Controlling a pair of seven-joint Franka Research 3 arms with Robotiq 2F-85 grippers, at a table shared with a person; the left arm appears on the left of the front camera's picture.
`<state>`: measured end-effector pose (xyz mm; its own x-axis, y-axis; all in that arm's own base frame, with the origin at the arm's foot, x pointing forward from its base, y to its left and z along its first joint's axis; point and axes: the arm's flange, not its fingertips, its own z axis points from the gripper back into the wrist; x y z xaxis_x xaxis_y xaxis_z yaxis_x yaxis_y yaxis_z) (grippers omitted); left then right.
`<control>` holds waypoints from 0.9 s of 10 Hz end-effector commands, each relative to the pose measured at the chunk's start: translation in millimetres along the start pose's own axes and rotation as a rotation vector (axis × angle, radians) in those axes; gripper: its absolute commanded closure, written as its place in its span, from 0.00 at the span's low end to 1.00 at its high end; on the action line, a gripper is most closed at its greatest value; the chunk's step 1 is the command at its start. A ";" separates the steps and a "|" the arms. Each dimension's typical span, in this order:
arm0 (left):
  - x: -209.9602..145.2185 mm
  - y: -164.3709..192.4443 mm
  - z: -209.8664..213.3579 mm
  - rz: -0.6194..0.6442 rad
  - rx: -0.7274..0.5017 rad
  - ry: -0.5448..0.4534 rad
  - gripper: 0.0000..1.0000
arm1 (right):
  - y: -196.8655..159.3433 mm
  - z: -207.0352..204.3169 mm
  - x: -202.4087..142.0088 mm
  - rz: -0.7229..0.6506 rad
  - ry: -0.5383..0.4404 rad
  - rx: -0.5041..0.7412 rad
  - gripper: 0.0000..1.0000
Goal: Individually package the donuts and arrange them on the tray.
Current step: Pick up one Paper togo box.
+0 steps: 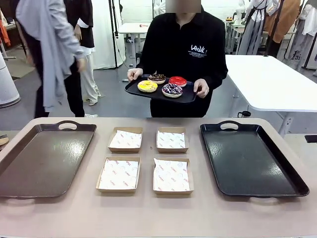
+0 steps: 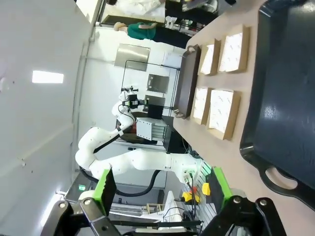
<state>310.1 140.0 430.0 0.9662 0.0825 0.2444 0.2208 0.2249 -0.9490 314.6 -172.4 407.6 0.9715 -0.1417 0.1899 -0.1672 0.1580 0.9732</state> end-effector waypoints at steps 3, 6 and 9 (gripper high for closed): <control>-1.4 -4.5 1.4 0.050 0.197 -0.103 0.00 | 15.4 -20.5 1.2 0.051 0.024 -0.220 0.00; 0.6 5.6 9.2 0.021 0.053 -0.045 0.00 | 0.0 -0.2 0.6 -0.002 0.006 -0.034 0.00; 0.6 5.6 9.2 0.021 0.053 -0.045 0.00 | 0.0 -0.2 0.6 -0.002 0.006 -0.034 0.00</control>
<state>310.9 146.8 426.4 0.9662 0.1300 0.2225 0.1785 0.2850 -0.9418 314.5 -170.5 406.9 0.9758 -0.1279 0.1774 -0.1479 0.2115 0.9661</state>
